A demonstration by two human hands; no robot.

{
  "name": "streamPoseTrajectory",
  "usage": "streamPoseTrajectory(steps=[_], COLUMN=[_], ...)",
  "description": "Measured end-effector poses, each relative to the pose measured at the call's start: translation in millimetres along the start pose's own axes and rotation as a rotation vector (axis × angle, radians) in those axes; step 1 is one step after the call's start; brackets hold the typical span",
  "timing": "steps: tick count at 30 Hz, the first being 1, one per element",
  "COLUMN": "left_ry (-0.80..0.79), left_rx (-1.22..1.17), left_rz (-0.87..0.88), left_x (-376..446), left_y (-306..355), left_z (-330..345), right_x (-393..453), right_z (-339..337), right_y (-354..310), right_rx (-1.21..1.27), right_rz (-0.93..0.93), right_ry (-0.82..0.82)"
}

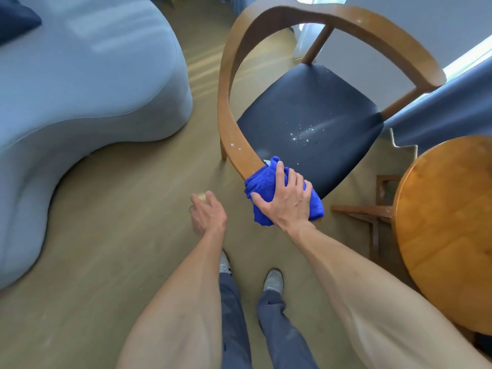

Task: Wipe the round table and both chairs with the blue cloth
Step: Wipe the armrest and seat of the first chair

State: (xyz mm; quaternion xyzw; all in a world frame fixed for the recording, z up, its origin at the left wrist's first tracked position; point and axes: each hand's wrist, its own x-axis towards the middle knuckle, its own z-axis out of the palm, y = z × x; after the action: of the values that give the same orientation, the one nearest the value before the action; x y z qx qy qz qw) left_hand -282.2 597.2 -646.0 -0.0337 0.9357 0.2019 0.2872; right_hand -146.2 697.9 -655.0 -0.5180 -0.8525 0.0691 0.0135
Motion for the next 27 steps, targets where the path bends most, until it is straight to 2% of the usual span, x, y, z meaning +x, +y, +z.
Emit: streamPoseTrajectory(steps=[15, 20, 27], left_ry=[-0.133, -0.082, -0.047], left_rx=[0.168, 0.184, 0.231], left_rz=[0.086, 0.164, 0.231], left_x=[113, 173, 236], left_y=[26, 68, 141], left_z=[-19, -54, -63], right_x=[126, 196, 278], right_z=[22, 21, 19], right_y=[-140, -174, -185], right_rx=[0.032, 0.07, 0.058], right_rz=[0.203, 0.298, 0.272], right_ry=[0.001, -0.017, 0.12])
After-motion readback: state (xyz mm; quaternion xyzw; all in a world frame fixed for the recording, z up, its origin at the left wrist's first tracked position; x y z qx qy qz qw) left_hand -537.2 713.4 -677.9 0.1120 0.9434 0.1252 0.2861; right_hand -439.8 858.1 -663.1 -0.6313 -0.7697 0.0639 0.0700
